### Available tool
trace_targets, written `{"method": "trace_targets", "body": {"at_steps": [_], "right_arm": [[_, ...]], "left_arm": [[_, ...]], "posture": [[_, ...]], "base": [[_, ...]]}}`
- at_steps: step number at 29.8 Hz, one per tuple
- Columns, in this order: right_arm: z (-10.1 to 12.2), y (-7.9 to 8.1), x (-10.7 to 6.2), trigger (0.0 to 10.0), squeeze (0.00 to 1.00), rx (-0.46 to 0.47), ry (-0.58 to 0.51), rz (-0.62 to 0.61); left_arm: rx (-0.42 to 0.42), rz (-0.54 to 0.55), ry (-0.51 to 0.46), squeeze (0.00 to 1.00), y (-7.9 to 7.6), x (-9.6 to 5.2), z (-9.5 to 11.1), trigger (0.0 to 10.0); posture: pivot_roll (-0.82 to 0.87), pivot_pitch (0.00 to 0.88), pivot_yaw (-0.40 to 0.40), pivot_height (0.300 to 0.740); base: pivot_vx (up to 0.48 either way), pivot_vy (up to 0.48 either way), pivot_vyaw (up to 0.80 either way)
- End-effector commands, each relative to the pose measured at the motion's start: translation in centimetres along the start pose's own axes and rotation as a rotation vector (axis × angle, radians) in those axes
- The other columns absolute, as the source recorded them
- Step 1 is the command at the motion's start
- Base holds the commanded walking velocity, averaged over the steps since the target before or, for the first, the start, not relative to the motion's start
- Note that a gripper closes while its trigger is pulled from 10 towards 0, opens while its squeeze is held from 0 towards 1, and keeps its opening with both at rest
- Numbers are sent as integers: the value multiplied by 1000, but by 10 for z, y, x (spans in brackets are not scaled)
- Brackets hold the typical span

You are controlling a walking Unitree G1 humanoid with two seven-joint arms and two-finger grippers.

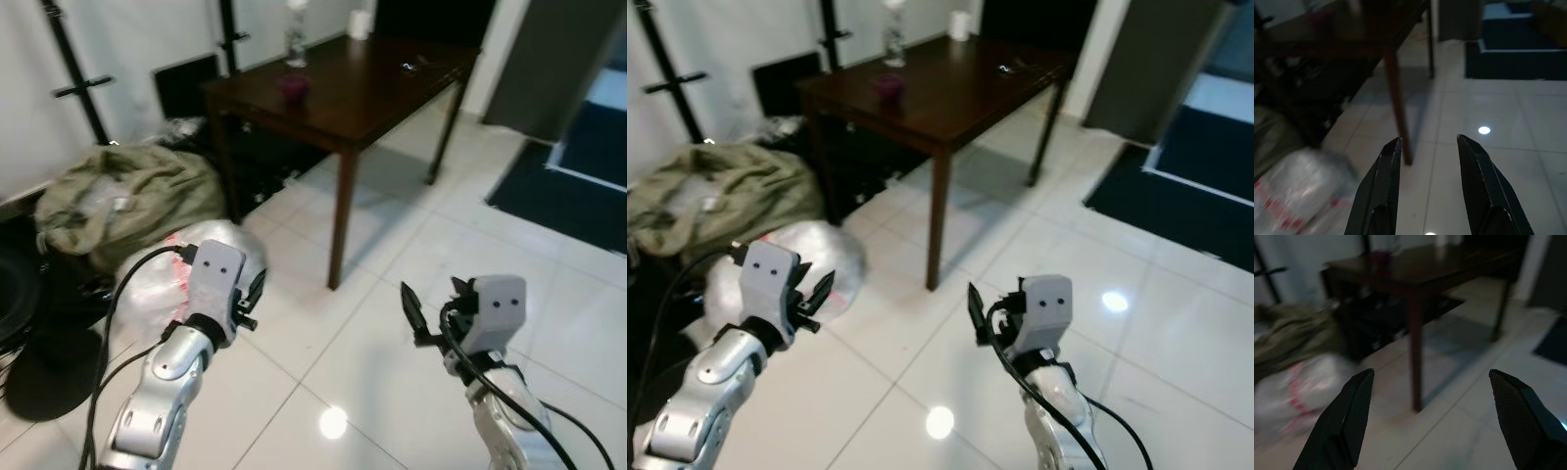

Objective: Setting the table

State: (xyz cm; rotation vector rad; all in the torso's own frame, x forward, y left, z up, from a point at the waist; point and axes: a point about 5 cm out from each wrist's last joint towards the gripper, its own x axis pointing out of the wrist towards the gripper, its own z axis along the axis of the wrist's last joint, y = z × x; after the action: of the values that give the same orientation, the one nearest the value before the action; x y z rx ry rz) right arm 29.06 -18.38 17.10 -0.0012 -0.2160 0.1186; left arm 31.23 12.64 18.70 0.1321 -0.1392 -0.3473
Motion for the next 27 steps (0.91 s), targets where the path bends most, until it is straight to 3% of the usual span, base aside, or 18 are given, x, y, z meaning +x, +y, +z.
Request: {"method": "trace_targets", "body": {"at_steps": [1, 20, 27], "right_arm": [[-6, 2, -4, 10000, 0, 12, 26, 0], [-5, 3, -2, 10000, 0, 14, 20, 3], [-5, 7, -2, 10000, 0, 19, 17, 12]], "left_arm": [[-14, -4, 6, 0, 0, -3, -2, 10000], [-12, -28, -27, 0, -4, -1, 1, 10000], [-3, -27, -47, 0, -5, 1, 3, 10000]], "posture": [[15, 93, 92, 740], [11, 84, 91, 740], [11, 84, 91, 740]], "base": [[0, 0, -800], [0, 0, -800], [450, 0, 0]]}}
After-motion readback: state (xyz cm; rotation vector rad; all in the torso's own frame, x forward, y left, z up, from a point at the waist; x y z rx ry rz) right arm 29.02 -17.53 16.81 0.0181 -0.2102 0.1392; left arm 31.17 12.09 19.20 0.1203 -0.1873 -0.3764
